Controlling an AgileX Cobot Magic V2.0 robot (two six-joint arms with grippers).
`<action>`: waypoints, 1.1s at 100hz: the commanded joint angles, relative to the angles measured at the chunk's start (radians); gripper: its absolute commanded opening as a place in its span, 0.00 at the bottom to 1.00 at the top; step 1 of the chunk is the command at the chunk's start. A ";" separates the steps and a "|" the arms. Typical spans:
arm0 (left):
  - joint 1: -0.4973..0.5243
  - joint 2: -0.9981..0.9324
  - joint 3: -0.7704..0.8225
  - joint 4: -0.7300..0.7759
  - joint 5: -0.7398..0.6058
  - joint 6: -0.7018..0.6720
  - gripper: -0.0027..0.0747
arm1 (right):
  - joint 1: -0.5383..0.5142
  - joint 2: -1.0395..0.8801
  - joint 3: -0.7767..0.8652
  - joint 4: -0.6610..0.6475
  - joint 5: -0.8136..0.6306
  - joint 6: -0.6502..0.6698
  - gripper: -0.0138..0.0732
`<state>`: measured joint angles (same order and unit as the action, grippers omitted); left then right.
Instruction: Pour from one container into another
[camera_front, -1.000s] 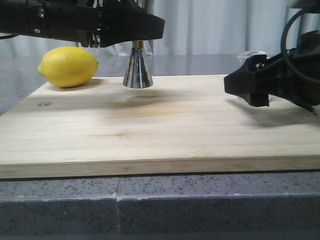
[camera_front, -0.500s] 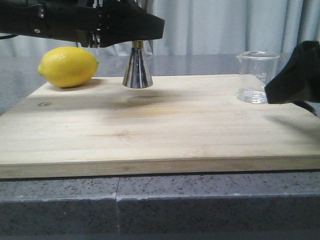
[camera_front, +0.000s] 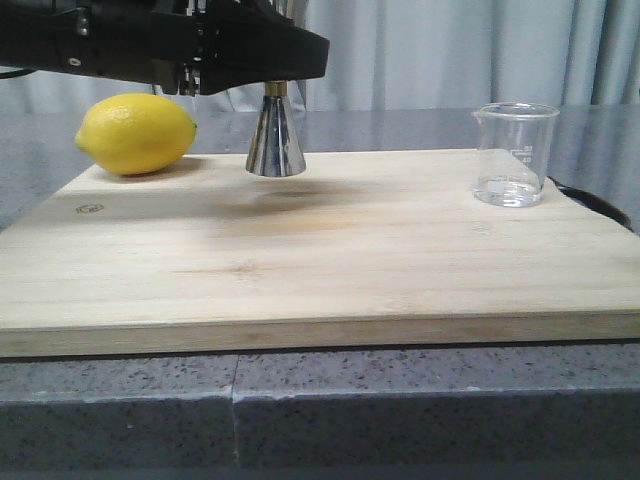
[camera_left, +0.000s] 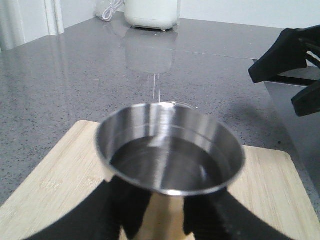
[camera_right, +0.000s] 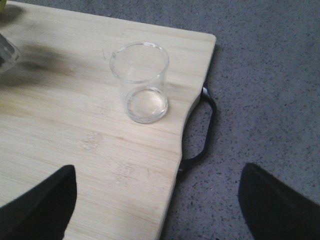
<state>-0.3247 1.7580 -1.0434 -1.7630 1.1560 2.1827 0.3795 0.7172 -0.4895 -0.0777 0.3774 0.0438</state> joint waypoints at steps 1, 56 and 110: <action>-0.008 -0.042 -0.028 -0.086 0.101 -0.006 0.36 | 0.000 -0.013 -0.037 -0.027 -0.056 0.001 0.82; -0.008 -0.042 -0.028 -0.086 0.104 -0.006 0.36 | 0.000 -0.013 -0.037 -0.055 -0.056 0.001 0.82; -0.008 -0.040 -0.026 -0.046 0.100 -0.045 0.36 | 0.000 -0.013 -0.037 -0.055 -0.058 0.001 0.82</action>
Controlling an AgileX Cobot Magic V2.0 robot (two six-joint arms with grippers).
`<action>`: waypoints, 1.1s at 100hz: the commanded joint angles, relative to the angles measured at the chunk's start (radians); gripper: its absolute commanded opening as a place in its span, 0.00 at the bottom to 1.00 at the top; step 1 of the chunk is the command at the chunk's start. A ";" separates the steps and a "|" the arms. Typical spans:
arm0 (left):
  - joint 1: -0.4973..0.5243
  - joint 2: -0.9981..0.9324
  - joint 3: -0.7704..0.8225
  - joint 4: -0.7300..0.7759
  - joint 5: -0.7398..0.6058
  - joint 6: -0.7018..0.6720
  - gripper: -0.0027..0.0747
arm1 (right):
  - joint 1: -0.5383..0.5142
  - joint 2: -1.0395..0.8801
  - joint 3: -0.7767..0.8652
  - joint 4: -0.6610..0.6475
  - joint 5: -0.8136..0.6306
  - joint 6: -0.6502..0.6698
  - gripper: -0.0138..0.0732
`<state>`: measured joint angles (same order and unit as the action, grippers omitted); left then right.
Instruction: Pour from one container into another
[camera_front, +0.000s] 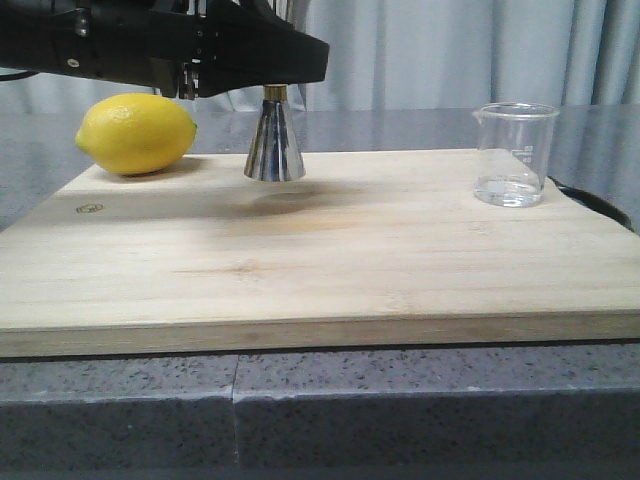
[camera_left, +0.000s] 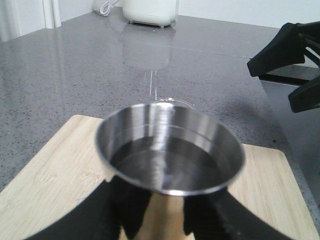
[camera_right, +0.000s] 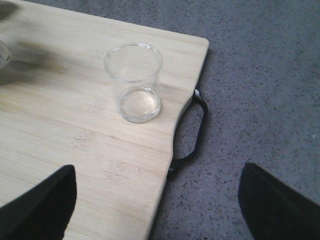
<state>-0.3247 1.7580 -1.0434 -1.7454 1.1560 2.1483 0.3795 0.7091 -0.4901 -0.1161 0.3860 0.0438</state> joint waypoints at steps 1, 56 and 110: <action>-0.008 -0.040 -0.026 -0.061 0.100 -0.009 0.36 | 0.000 -0.005 -0.037 -0.017 -0.067 0.001 0.82; -0.008 0.042 -0.026 -0.039 0.112 0.006 0.36 | 0.000 -0.005 -0.037 -0.019 -0.069 0.001 0.82; -0.008 0.031 -0.026 0.010 0.092 0.006 0.76 | 0.000 -0.005 -0.037 -0.019 -0.075 0.001 0.82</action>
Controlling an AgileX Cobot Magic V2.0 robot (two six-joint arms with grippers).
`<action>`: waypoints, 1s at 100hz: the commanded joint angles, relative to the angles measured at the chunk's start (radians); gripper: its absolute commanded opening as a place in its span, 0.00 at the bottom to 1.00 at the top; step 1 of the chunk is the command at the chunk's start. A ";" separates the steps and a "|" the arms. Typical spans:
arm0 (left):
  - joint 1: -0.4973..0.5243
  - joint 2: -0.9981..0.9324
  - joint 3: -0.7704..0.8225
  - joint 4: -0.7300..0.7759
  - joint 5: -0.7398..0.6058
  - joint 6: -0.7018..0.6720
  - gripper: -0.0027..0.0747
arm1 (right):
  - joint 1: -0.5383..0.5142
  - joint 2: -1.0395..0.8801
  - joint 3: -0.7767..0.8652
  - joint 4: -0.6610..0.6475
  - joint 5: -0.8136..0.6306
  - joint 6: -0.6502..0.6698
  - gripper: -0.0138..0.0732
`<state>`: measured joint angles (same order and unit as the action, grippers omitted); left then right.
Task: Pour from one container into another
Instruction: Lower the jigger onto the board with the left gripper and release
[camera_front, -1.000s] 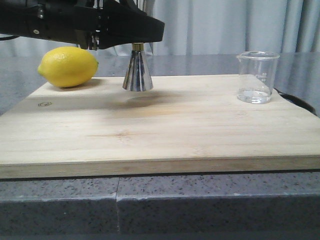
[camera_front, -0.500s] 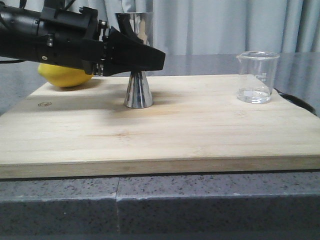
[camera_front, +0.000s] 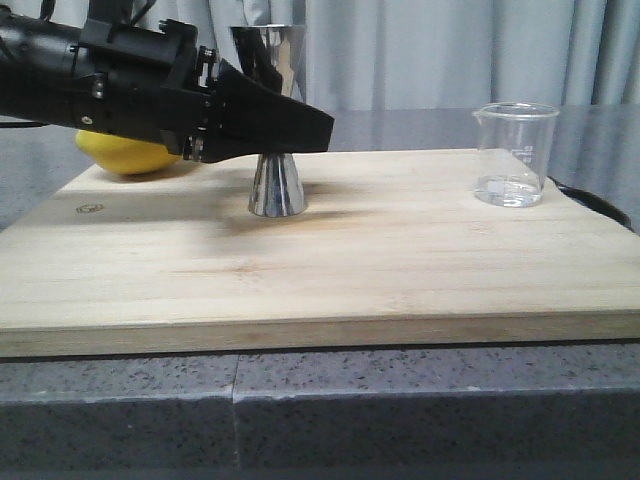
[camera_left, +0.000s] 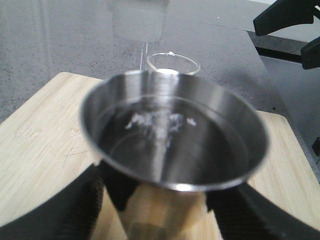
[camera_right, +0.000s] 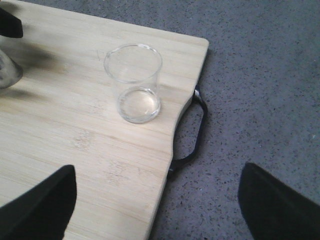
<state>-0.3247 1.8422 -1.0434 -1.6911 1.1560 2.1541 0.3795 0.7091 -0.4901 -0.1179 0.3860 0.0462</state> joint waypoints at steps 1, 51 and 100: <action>-0.008 -0.057 -0.026 -0.042 0.090 0.001 0.77 | 0.000 -0.005 -0.037 -0.017 -0.075 -0.002 0.82; -0.008 -0.380 -0.026 0.520 -0.279 -0.583 0.79 | 0.000 -0.005 -0.037 -0.017 -0.075 -0.002 0.82; -0.008 -0.782 -0.026 1.334 -0.301 -1.555 0.78 | 0.000 -0.005 -0.037 -0.012 -0.058 -0.002 0.82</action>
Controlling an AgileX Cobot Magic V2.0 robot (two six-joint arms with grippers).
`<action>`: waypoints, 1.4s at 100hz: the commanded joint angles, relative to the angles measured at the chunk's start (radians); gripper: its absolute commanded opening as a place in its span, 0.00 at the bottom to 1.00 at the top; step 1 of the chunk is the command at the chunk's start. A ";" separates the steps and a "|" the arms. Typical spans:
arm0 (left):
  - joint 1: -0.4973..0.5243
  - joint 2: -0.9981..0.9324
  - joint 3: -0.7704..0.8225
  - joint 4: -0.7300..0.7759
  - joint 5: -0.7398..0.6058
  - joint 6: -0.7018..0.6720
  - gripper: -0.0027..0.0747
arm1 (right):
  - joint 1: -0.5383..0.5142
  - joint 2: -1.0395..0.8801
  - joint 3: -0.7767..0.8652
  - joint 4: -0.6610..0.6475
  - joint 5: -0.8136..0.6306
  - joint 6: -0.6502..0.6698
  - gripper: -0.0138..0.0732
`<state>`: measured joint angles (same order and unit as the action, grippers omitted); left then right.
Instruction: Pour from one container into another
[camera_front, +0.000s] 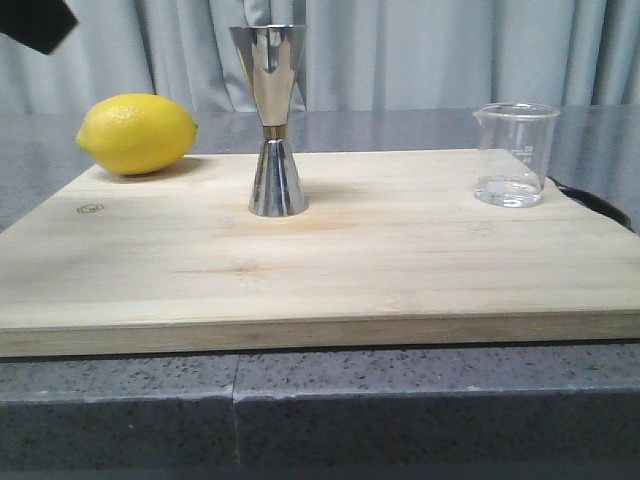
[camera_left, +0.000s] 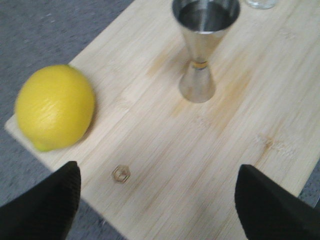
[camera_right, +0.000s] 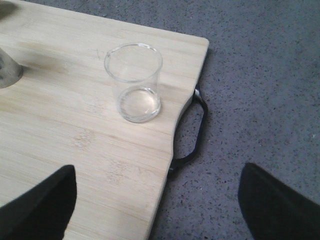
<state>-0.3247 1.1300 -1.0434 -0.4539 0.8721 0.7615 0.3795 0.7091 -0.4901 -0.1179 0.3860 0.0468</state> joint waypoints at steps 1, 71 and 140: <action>-0.008 -0.074 -0.026 0.116 -0.015 -0.174 0.78 | 0.000 -0.005 -0.037 -0.011 -0.058 -0.002 0.82; -0.008 -0.308 0.022 0.617 0.115 -0.860 0.57 | -0.002 -0.005 -0.129 0.006 0.177 0.041 0.82; -0.008 -0.301 0.027 0.611 0.112 -0.860 0.06 | -0.002 -0.005 -0.179 0.001 0.221 0.041 0.08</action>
<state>-0.3247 0.8284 -0.9913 0.1526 1.0479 -0.0873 0.3795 0.7091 -0.6350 -0.1011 0.6633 0.0841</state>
